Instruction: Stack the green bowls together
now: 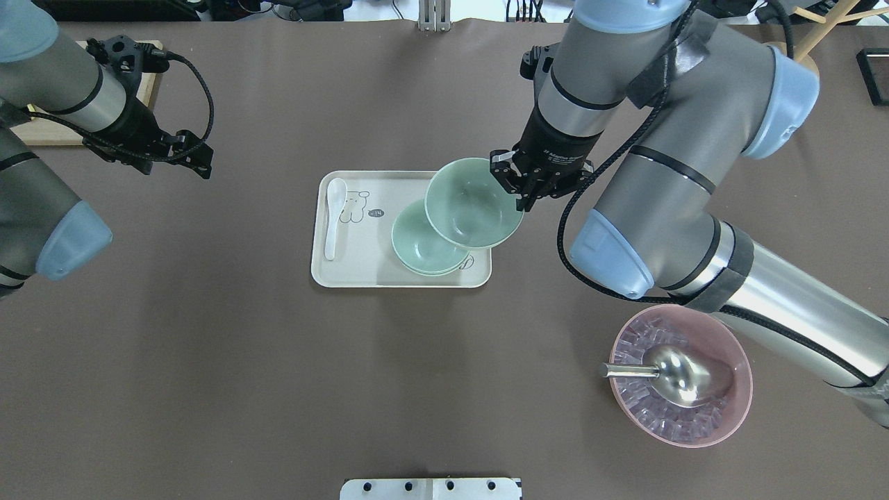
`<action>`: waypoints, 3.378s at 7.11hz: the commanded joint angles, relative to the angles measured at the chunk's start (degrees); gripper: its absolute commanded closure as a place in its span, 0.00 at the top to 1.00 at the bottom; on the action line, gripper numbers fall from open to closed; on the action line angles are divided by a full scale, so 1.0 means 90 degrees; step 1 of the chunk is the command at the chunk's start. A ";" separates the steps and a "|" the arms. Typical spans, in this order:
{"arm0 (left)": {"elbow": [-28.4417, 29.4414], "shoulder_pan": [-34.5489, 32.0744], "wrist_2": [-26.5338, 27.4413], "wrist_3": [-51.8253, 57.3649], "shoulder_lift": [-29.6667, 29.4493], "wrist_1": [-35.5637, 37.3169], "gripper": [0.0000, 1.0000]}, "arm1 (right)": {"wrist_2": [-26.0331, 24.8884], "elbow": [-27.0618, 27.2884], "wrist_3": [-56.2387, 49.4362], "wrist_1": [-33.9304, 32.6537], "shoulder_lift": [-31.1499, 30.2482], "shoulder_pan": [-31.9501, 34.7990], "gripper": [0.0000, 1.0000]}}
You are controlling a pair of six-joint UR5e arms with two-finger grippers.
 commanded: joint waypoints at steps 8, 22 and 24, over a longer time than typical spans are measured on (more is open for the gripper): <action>0.0047 0.0009 0.0000 0.0001 -0.0004 0.0000 0.97 | -0.0285 -0.1354 0.0269 0.0872 0.0464 -0.0447 0.00; 0.0067 0.0028 0.0010 0.0001 -0.0004 0.0000 0.97 | -0.0383 -0.1717 0.0259 0.1197 0.0494 -0.0603 0.00; 0.0067 0.0028 0.0010 0.0001 -0.0004 0.0000 0.97 | -0.0383 -0.1736 0.0259 0.1197 0.0484 -0.0603 0.00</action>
